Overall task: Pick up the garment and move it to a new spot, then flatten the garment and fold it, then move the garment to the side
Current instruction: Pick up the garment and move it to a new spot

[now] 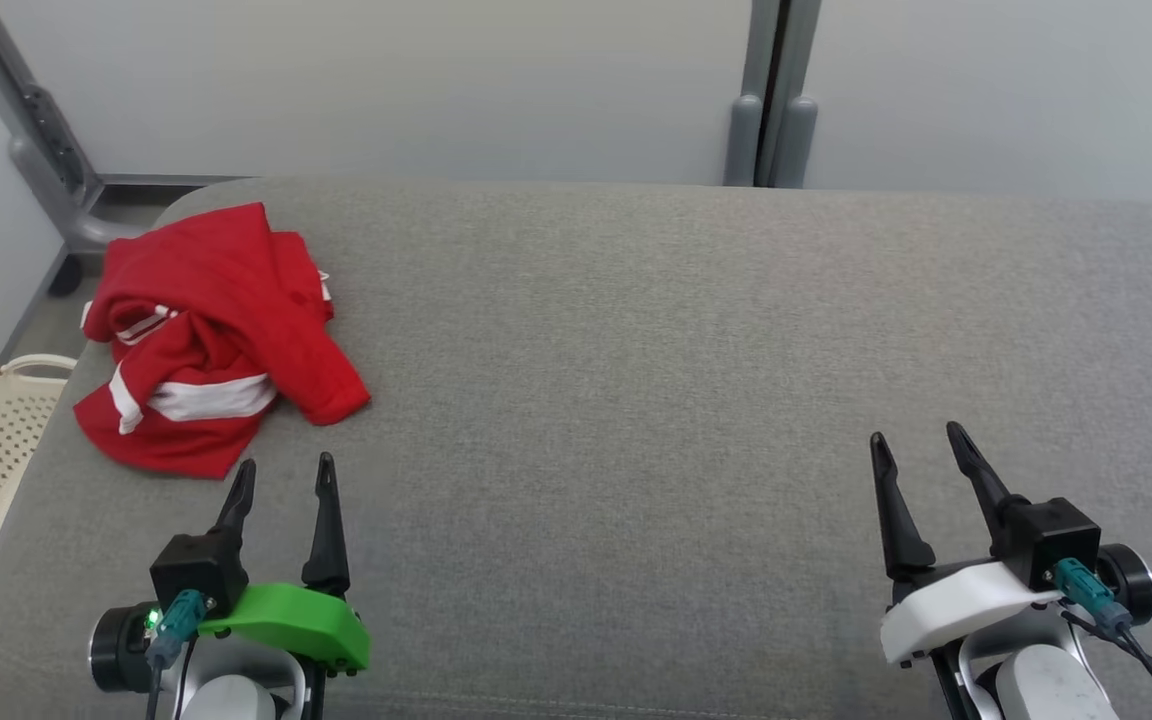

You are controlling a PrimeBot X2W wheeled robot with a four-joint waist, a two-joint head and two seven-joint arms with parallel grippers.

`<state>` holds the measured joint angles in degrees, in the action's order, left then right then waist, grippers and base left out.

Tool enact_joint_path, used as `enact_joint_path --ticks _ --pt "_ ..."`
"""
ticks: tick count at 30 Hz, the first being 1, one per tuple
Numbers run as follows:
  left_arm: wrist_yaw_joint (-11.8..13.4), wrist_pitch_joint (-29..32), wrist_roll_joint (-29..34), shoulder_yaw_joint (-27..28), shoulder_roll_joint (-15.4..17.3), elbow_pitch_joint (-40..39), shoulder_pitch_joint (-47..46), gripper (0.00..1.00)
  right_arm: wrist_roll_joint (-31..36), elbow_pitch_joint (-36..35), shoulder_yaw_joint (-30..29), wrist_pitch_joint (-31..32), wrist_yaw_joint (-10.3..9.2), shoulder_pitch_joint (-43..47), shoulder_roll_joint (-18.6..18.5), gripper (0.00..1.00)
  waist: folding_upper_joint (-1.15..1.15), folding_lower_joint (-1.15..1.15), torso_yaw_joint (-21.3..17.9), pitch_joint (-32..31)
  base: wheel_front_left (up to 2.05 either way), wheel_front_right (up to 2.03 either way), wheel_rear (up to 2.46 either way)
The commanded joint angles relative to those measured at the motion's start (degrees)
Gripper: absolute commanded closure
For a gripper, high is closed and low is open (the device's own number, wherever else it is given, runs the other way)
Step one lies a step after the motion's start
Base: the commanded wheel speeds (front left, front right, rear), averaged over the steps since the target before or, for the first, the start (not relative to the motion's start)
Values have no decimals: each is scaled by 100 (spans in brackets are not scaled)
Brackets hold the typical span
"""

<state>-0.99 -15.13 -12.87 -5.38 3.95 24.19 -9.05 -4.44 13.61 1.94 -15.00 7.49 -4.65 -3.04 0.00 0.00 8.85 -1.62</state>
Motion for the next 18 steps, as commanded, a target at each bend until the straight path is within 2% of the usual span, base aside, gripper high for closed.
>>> enact_joint_path --ticks 1,12,18 --pt "2 -5 -24 27 -12 -14 -20 0 -50 -19 30 -21 0 69 -18 0 0 0 397 7 0 0 0" --pt "56 -5 -69 106 -7 -91 100 0 -147 39 283 -19 0 73 -6 0 0 0 1287 9 0 0 0" --pt "52 -5 -108 132 -11 -101 123 0 -176 59 319 -19 0 28 -3 0 0 0 1561 34 0 0 0"
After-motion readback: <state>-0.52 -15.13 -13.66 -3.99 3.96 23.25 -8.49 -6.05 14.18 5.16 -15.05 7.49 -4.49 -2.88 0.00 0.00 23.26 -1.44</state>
